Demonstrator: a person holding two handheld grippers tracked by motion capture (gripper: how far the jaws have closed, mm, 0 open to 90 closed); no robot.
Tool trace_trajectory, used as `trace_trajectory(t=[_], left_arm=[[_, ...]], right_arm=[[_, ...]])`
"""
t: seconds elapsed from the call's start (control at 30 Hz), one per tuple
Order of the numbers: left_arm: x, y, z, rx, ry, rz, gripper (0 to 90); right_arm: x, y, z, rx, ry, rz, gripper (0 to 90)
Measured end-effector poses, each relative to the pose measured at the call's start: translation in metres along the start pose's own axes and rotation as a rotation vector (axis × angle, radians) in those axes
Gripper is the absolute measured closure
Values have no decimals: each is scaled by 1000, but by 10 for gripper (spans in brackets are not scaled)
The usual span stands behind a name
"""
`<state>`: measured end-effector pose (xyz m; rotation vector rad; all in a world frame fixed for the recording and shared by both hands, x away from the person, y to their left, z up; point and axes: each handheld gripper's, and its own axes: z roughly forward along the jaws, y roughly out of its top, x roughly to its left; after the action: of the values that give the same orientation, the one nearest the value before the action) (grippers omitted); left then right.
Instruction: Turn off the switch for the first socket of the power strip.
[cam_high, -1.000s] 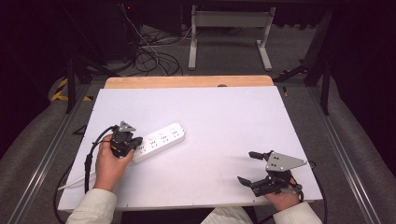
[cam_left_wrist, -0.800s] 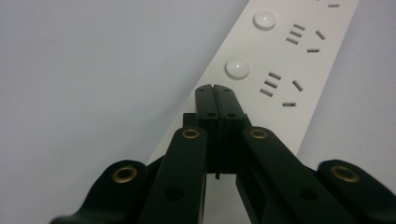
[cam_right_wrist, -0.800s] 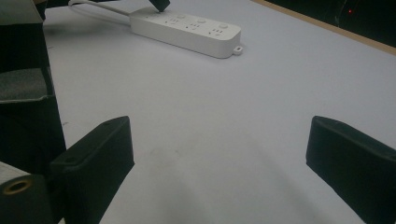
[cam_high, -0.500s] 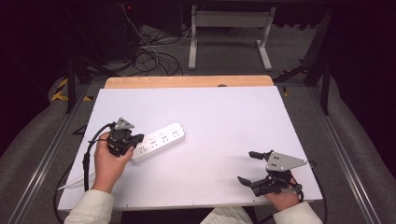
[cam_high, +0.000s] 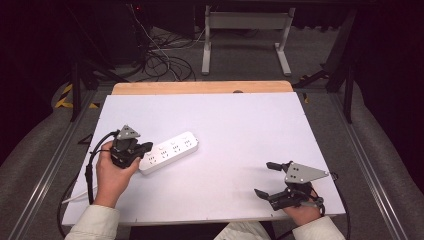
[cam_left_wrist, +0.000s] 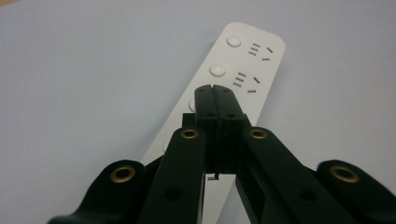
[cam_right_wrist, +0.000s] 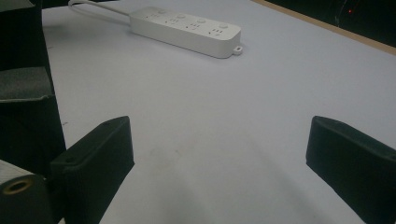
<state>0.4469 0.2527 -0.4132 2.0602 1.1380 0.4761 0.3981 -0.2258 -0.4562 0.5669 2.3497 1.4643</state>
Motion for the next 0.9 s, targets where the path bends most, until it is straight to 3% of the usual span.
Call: trace_trajectory(t=[0.17, 0.23, 0.37, 0.5, 0.73, 0.9], left_arm=[[-1, -1, -6, -70, -46, -1, 890], [-3, -1, -7, -85, -44, 4, 776], [-9, 0, -13, -135, -65, 32, 691], [-12, 0, -18, -147, -53, 52, 576], [-19, -2, -28, -228, -98, 61, 477], [-24, -1, -36, -249, -128, 74, 432]], right_arm=[[-1, 0, 0, -2, 1, 1, 79], [-1, 0, 0, -3, 1, 1, 79], [-1, 0, -1, -4, 0, 1, 79], [-1, 0, -1, -4, 0, 1, 79], [0, 0, -1, -4, -2, 2, 79], [0, 0, -1, -3, -2, 0, 79]])
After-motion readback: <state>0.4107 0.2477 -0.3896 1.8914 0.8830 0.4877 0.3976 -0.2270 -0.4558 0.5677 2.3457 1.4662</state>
